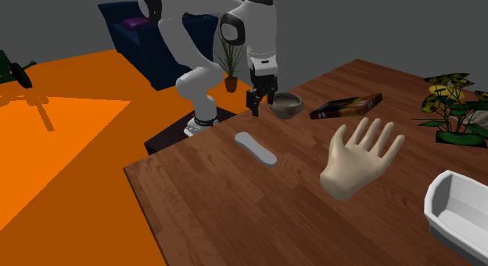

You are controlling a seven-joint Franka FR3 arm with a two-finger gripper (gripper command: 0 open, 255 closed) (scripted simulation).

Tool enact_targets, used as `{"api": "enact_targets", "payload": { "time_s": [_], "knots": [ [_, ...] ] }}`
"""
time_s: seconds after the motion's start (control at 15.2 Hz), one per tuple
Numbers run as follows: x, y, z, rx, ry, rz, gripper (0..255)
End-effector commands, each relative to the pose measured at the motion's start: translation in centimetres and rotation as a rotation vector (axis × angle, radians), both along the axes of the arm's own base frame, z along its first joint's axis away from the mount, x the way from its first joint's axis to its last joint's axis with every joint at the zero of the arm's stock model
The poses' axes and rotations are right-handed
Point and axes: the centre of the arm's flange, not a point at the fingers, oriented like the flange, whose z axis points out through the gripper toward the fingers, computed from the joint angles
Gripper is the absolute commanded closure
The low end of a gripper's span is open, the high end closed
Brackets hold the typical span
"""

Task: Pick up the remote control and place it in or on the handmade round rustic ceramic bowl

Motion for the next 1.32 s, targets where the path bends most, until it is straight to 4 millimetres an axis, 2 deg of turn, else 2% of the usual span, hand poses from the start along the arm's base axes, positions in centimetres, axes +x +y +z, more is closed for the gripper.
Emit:
{"api": "enact_targets", "payload": {
  "time_s": [0.0,0.53,0.99,1.25],
  "knots": [
    [0.5,-0.7,-2.4,-0.003,0.016,-0.024,0],
    [1.0,-3.8,-12.1,-0.012,0.082,-0.114,0],
    [1.0,-3.8,-15.8,-0.012,0.082,-0.114,0],
    [1.0,-3.8,-16.1,-0.012,0.082,-0.114,0]
  ]
}}
